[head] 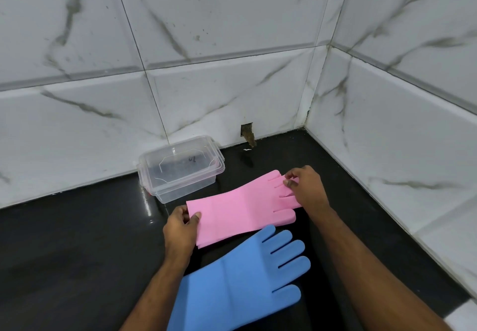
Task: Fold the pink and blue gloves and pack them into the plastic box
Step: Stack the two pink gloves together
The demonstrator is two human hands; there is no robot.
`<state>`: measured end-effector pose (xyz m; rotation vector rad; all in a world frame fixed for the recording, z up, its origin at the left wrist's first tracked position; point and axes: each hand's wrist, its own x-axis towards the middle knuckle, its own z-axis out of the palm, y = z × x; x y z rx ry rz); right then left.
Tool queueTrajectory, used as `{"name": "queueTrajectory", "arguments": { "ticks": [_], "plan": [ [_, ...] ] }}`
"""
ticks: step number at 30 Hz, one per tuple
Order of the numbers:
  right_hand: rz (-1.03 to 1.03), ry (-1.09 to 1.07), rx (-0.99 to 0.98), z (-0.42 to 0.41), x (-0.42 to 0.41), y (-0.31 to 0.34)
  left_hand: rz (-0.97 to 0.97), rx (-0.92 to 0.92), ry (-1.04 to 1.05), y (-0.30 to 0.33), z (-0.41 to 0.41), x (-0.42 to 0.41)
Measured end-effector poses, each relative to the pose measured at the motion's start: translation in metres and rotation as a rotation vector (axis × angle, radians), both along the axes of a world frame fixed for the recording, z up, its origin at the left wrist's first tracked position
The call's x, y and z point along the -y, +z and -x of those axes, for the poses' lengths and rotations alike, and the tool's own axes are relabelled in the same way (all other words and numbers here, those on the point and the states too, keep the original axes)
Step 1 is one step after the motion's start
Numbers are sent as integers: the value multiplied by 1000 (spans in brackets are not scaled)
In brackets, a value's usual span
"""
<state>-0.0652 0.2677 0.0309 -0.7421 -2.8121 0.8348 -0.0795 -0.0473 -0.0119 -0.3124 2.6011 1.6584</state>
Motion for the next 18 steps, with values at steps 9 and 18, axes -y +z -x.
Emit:
{"name": "queueTrajectory", "arguments": {
  "ticks": [9, 18],
  "plan": [
    [-348, 34, -24, -11, 12, -10, 506, -12, -108, 11, -6, -5],
    [-258, 272, 92, -24, 84, -21, 922, -199, -626, 3, 6, -9]
  ]
}}
